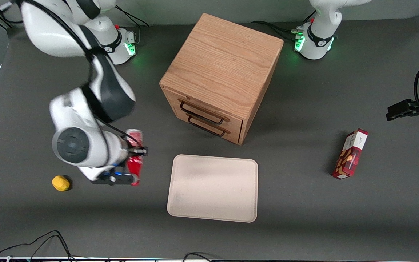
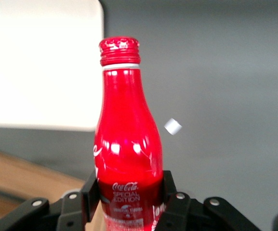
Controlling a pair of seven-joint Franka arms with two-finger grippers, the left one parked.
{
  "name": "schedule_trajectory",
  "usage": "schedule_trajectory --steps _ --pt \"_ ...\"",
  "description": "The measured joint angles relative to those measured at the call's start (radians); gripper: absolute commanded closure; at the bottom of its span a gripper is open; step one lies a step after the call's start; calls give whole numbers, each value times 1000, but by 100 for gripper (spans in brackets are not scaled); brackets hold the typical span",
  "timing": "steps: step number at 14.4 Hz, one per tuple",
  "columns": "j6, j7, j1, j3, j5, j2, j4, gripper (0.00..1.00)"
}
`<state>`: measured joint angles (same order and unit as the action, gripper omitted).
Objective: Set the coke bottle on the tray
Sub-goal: 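Lift the bottle and carry it over the cream tray, then lower the bottle onto the tray and open the right gripper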
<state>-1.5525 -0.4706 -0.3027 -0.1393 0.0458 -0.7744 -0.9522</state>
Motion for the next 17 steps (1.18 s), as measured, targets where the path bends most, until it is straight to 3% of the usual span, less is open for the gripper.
schedule_trajectory --steps 4,8,17 --pt "-288 -76 -31 9 -15 -155 13 100" --pt "-439 -117 -31 14 -38 -251 27 100" --pt "-490 -151 -62 29 -38 -309 32 100"
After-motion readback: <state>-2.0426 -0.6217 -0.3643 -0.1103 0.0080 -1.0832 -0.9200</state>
